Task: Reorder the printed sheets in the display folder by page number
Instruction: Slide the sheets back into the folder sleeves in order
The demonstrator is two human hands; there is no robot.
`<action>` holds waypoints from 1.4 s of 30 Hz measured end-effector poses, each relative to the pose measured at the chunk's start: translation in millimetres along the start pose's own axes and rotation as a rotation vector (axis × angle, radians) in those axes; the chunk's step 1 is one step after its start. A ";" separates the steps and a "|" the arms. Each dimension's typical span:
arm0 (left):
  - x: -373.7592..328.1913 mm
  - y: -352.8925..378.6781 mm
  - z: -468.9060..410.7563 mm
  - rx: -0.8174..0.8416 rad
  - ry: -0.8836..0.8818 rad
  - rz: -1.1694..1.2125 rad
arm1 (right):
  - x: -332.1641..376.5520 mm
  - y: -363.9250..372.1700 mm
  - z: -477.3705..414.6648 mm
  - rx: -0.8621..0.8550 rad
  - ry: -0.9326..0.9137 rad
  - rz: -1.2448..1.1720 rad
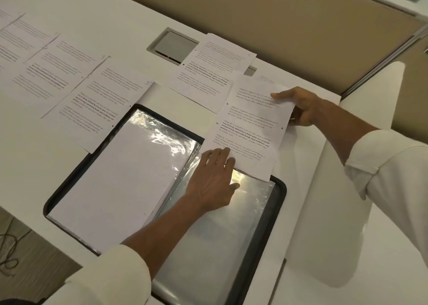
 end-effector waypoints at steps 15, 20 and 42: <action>13.3 -5.6 -15.3 -0.011 0.045 0.141 | -52.4 18.8 38.6 -0.097 -0.045 0.000; 21.6 -10.8 -29.6 -0.033 0.050 0.254 | -61.4 24.4 50.6 -0.185 -0.141 0.035; 64.1 -19.7 -71.0 0.040 -0.083 0.531 | -108.1 22.3 80.3 -0.098 -0.002 0.028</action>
Point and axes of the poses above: each hand's wrist, its own z-axis away from the middle knuckle, its own y-axis out of the palm, x = y × z, the point moved 4 cm from there along -z, towards the middle knuckle, and after that the axes turned 3 degrees about -y, right-handed, at the moved point
